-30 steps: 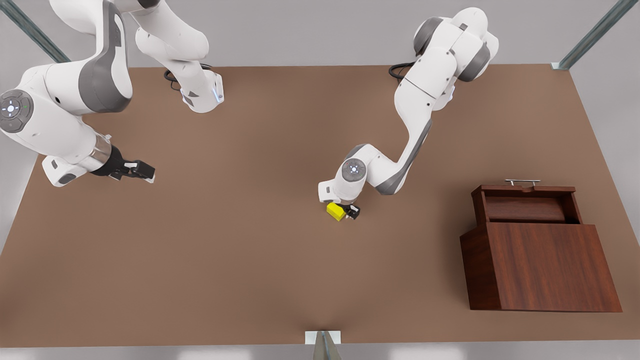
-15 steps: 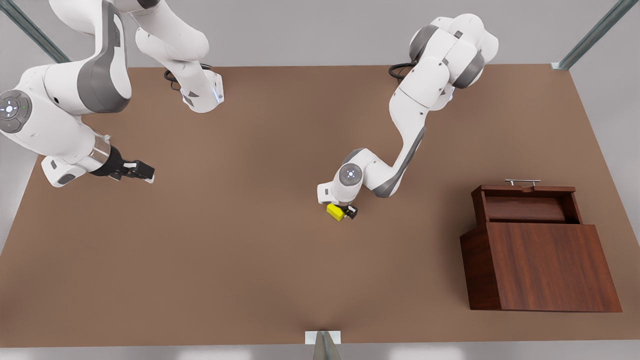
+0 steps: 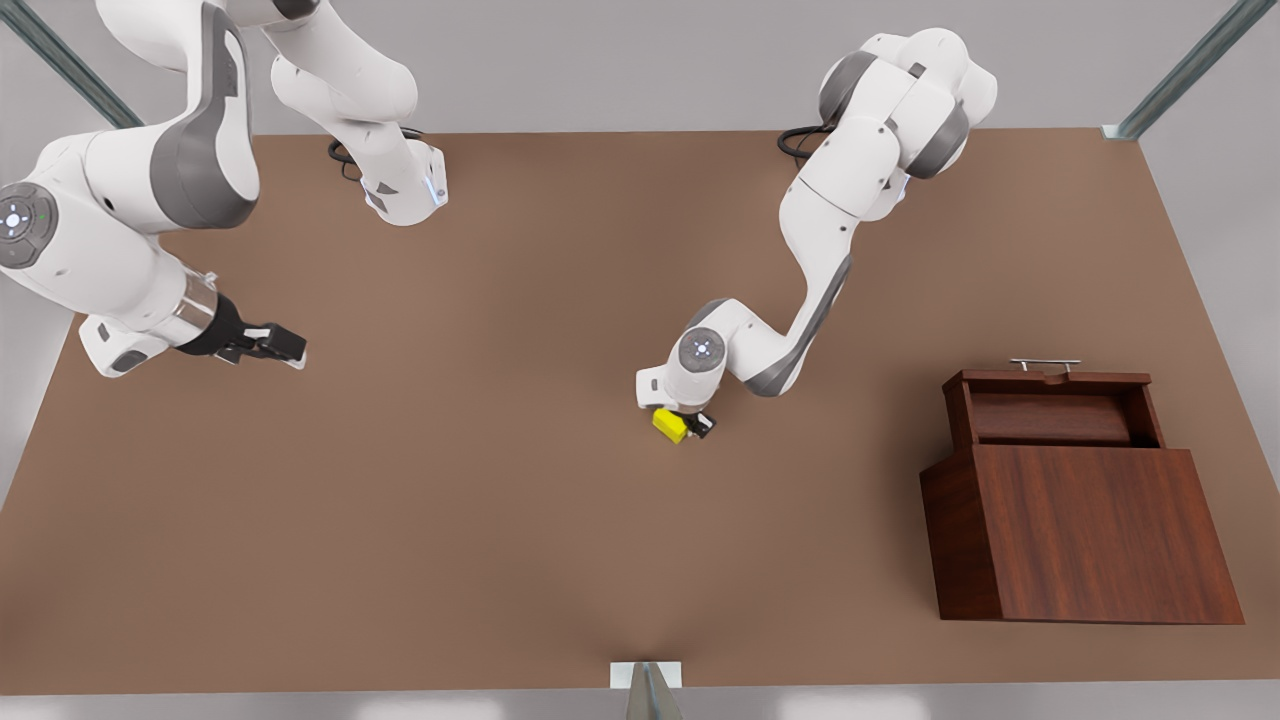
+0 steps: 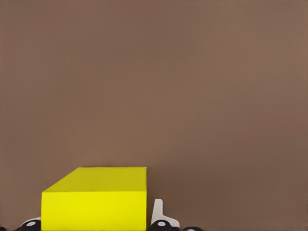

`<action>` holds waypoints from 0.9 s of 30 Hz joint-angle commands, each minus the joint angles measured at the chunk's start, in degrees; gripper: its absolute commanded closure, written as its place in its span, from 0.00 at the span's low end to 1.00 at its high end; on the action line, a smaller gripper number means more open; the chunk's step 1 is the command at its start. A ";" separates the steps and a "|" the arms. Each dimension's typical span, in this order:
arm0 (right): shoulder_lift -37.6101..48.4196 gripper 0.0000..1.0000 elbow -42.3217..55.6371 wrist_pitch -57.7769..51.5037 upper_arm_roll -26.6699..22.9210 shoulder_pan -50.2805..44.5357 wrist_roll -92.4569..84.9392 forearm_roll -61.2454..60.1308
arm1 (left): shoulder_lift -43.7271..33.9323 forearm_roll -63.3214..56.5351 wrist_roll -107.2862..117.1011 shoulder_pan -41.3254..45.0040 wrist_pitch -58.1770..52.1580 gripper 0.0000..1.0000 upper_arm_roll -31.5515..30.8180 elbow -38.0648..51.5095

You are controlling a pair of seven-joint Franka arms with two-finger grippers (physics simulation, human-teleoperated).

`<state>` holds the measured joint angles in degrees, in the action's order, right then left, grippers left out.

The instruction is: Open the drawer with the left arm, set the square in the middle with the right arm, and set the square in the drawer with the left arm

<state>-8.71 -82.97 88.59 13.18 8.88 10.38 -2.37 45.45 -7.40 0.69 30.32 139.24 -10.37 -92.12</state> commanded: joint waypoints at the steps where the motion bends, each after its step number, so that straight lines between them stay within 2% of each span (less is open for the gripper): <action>1: 0.00 0.00 0.00 0.00 0.00 -0.01 -0.01 0.00 | -0.01 1.25 -0.07 0.00 -0.03 0.30 0.00 0.01; 7: 0.00 0.00 -0.09 -0.09 0.00 -0.01 -0.71 0.00 | -0.18 1.25 0.28 -0.09 -0.11 0.30 0.00 0.01; 9: 0.00 0.00 -0.09 -0.09 0.00 -0.01 -0.71 0.00 | -0.27 1.25 0.37 -0.18 -0.11 0.35 0.00 0.01; 23: 0.00 0.00 -0.09 -0.09 -0.08 0.08 -0.80 0.00 | -2.38 1.78 0.37 -1.32 -1.26 0.35 0.00 -0.08; 25: -0.08 0.00 0.00 -0.09 -0.08 0.08 -0.80 0.00 | -6.59 1.78 0.81 -1.32 -8.46 0.35 0.44 -0.08; 27: -0.08 0.00 0.00 -0.09 -0.08 0.08 -0.80 0.00 | -14.33 2.13 2.30 -3.51 -19.27 0.34 0.70 -0.52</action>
<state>-8.79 -83.04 88.51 13.09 8.96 9.59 -2.37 28.23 -7.42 4.08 25.58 118.26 -9.68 -94.27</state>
